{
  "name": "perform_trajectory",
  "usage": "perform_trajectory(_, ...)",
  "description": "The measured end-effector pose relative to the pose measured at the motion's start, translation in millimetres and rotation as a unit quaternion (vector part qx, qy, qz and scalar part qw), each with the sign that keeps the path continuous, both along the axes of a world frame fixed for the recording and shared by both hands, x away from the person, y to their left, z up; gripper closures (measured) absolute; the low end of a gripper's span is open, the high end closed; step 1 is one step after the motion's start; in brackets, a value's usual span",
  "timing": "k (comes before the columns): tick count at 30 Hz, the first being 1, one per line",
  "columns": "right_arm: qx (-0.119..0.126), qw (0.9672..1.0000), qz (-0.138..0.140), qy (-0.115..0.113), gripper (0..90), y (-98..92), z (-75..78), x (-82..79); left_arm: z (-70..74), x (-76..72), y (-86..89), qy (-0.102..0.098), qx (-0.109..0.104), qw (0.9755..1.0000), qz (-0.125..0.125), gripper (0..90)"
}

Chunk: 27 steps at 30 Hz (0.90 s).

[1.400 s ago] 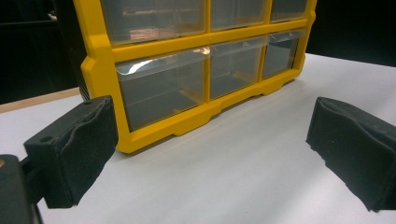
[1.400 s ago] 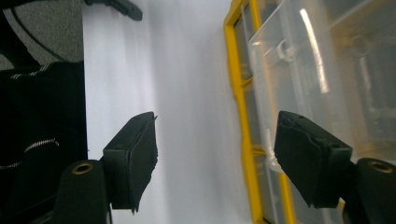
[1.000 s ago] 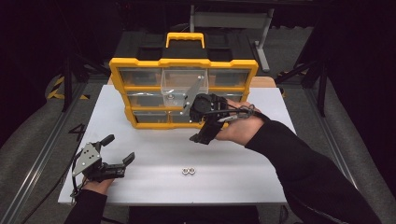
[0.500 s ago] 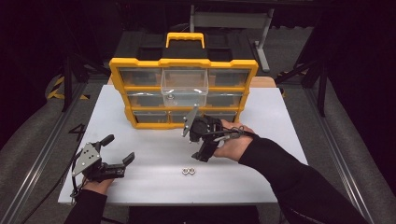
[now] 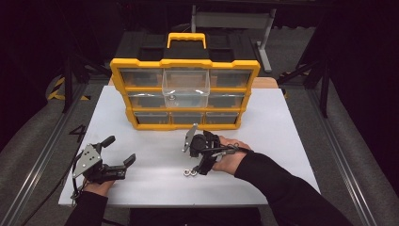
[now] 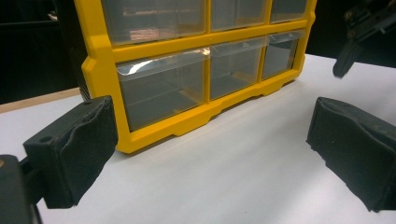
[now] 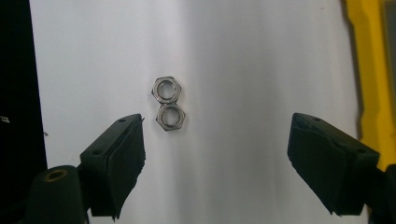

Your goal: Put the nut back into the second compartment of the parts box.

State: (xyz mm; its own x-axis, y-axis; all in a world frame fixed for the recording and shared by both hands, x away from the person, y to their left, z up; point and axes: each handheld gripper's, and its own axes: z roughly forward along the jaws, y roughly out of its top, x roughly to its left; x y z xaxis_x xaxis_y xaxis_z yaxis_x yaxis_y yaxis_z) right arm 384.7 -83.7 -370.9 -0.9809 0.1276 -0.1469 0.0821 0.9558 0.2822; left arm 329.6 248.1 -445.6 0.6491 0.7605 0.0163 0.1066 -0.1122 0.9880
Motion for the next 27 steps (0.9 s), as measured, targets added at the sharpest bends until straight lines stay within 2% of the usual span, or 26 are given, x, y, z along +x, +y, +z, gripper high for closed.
perform_trajectory(9,-0.008,0.9999,0.000,0.015,20.0,5.2,-27.5,-1.6,0.0,-0.1,0.0,0.000,0.000,1.0000,-0.001,2.6)
perform_trajectory(14,-0.011,0.9995,0.000,0.028,24.0,7.7,-37.9,-0.2,0.0,0.0,0.1,0.001,0.001,1.0000,-0.001,2.6)
perform_trajectory(17,-0.013,0.9991,0.001,0.040,29.5,9.5,-43.2,0.7,0.0,0.1,0.0,0.001,0.001,1.0000,-0.001,2.6)
perform_trajectory(21,-0.019,0.9981,0.006,0.058,41.9,13.6,-49.6,-2.2,0.0,0.1,0.0,0.002,0.001,1.0000,-0.001,2.6)
perform_trajectory(25,-0.025,0.9977,0.011,0.062,53.9,16.8,-52.3,-4.4,0.0,0.0,-0.1,0.002,0.001,1.0000,-0.001,2.6)
perform_trajectory(27,-0.030,0.9977,0.010,0.061,56.5,18.2,-52.9,-5.1,-0.1,0.0,-0.2,0.002,0.002,1.0000,-0.001,2.6)
